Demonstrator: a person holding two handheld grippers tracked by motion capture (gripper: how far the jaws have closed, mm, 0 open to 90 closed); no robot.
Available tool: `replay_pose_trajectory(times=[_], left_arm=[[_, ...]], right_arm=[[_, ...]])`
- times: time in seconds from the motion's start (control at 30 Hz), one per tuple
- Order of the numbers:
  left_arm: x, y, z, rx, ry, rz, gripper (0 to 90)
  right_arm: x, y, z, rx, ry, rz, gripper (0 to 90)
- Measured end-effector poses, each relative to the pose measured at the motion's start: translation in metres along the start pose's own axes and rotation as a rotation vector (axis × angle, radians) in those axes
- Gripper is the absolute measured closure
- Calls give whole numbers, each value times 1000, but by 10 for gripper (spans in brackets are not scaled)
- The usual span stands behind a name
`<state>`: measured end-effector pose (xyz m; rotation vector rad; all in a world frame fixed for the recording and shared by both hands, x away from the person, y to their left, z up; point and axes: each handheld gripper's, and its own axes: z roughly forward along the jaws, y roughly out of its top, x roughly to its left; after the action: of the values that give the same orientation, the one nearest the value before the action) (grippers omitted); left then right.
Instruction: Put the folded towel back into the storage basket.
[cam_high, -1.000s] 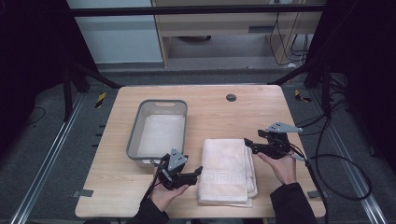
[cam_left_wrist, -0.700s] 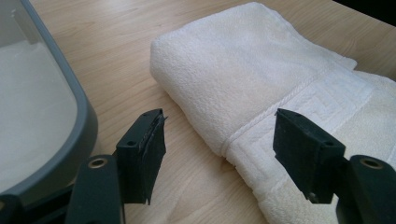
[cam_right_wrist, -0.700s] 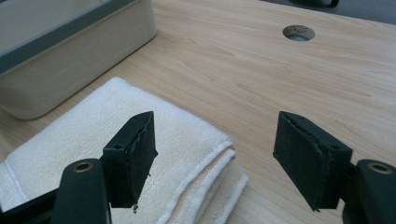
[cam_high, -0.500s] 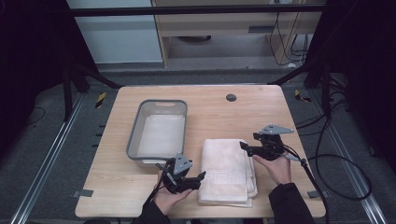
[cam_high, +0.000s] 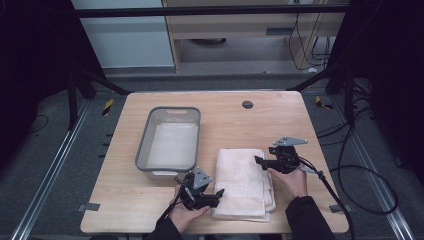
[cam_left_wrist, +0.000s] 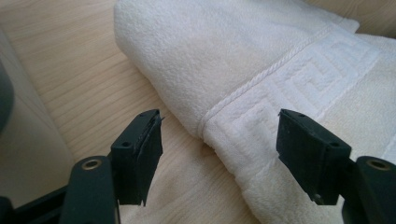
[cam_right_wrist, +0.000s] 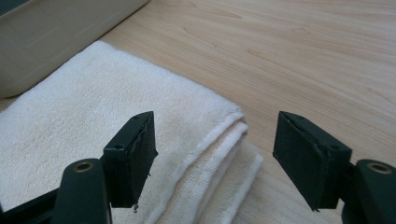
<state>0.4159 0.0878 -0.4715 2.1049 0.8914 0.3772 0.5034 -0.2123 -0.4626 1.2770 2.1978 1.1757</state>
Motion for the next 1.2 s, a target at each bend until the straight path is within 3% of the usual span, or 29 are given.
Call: replay_pose_trajectory(times=[0.23, 0.43, 0.8, 1.2], left_arm=[[-2, -4, 11, 30, -16, -12, 283], [-5, -7, 17, 49, -7, -10, 280], [-3, -10, 25, 64, -22, -45, 282], [2, -11, 30, 84, -75, -93, 328]], right_arm=[[3, -4, 10, 39, 9, 0, 288], [4, -8, 17, 67, 9, -9, 289], [6, -12, 24, 99, 7, -1, 297], [6, -14, 29, 128, 22, 32, 317]])
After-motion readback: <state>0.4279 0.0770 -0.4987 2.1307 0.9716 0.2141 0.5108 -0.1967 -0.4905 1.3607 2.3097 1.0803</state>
